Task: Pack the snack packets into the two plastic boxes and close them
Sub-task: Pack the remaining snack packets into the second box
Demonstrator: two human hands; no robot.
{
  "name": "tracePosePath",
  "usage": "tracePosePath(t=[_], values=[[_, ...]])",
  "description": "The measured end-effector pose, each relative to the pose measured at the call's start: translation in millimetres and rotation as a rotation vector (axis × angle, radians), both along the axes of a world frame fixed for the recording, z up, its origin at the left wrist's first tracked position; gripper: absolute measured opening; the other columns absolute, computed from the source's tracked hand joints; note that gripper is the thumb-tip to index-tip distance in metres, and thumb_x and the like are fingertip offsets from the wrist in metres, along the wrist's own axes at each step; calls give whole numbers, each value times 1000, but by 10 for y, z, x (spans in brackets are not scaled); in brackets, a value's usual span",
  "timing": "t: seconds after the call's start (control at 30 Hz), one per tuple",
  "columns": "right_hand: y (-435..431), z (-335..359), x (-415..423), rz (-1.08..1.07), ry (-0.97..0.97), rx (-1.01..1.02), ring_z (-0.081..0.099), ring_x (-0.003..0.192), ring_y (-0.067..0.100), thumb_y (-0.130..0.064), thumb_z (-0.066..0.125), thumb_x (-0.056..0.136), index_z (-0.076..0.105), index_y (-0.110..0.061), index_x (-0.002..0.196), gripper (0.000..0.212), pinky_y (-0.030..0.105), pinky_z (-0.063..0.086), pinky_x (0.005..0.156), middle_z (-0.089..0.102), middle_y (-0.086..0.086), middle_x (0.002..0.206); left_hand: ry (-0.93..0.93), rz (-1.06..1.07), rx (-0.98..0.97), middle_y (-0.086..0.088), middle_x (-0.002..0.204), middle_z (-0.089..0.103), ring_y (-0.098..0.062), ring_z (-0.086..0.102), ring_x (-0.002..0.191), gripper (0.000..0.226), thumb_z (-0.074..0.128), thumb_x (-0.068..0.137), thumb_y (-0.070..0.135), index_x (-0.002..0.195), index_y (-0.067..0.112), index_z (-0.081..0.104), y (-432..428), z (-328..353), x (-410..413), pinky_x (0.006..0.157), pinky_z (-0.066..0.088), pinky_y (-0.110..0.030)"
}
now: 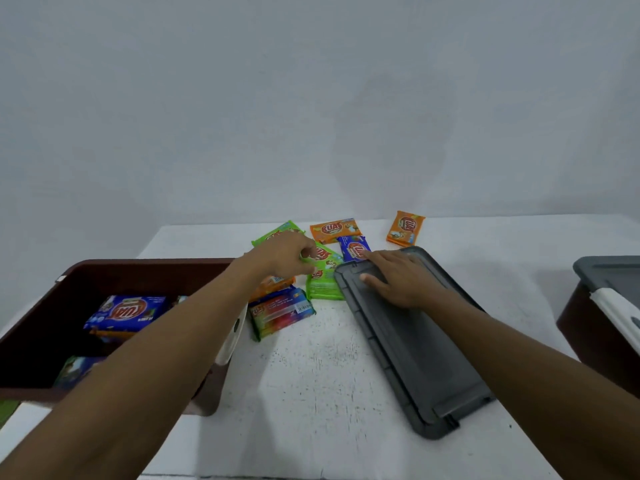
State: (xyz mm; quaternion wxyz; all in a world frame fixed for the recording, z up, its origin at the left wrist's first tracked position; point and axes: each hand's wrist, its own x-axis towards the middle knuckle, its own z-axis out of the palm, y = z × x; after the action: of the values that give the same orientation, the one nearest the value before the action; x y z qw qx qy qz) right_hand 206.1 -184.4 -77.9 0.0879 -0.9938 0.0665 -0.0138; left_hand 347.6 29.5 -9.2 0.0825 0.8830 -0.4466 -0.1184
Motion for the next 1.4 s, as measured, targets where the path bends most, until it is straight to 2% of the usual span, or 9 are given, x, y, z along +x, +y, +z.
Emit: tracePosePath(t=[0.17, 0.4, 0.6, 0.73, 0.87, 0.97, 1.07, 1.3, 1.4], values=[[-222, -104, -87, -130, -21, -59, 52, 111, 19, -61, 27, 96, 54, -24, 129, 57, 38, 44, 93, 58, 2, 120, -211, 157, 354, -2, 118, 57, -24, 56, 105, 54, 76, 72, 42, 118, 25, 53, 55, -44, 115, 82, 47, -38], [97, 10, 139, 61, -178, 94, 48, 116, 18, -49, 51, 94, 56, -22, 127, 43, 38, 40, 91, 58, 1, 126, -104, 164, 442, -3, 116, 59, -20, 53, 93, 55, 78, 72, 41, 118, 18, 57, -7, 17, 206, 73, 46, -33], [454, 102, 478, 212, 57, -146, 44, 126, 23, -63, 63, 79, 41, -26, 141, 75, 45, 36, 105, 49, 2, 136, 414, 295, -196, -6, 118, 62, -22, 62, 98, 35, 71, 83, 30, 115, 17, 65, 59, 194, 418, 86, 53, -39], [532, 163, 576, 217, 31, -138, 55, 114, 22, -58, 65, 80, 44, -20, 140, 74, 33, 48, 89, 57, 4, 130, 648, 322, -496, -9, 115, 65, -26, 64, 102, 27, 65, 89, 25, 115, 21, 66, 133, 315, 405, 79, 52, -34], [574, 329, 607, 13, -66, 396, 62, 88, 13, -48, 55, 86, 61, -27, 119, 40, 26, 47, 72, 67, 1, 104, 873, 355, -703, -9, 113, 66, -26, 63, 103, 19, 54, 95, 27, 107, 21, 68, 260, 452, 431, 90, 53, -44], [640, 539, 716, -283, -201, 997, 56, 73, 20, -37, 38, 87, 55, -20, 81, 25, 39, 46, 74, 66, 16, 89, 1034, 443, -778, -18, 101, 67, -23, 69, 79, 32, 46, 99, 35, 110, 9, 60, 405, 569, 448, 67, 58, -32], [752, 766, 733, -431, -152, 1606, 66, 77, 30, -30, 41, 95, 64, -3, 95, 35, 43, 52, 83, 71, 21, 93, 1134, 458, -789, -25, 113, 66, -26, 71, 81, 50, 43, 98, 39, 126, -1, 56, 637, 643, 540, 61, 57, -31], [1391, 1157, 770, -159, -41, 1480, 66, 84, 35, -15, 58, 93, 59, -2, 120, 30, 50, 53, 85, 66, 30, 112, 984, 245, -600, -15, 102, 71, -28, 71, 85, 27, 56, 95, 23, 114, 4, 60, 1413, 746, 625, 66, 61, -36], [1735, 1294, 822, -58, 35, 1334, 69, 76, 30, -12, 61, 92, 61, -3, 119, 29, 38, 59, 67, 68, 28, 110, 942, 218, -459, -14, 93, 73, -25, 71, 80, 19, 61, 93, 16, 107, 5, 66, 1895, 744, 735, 68, 60, -33]])
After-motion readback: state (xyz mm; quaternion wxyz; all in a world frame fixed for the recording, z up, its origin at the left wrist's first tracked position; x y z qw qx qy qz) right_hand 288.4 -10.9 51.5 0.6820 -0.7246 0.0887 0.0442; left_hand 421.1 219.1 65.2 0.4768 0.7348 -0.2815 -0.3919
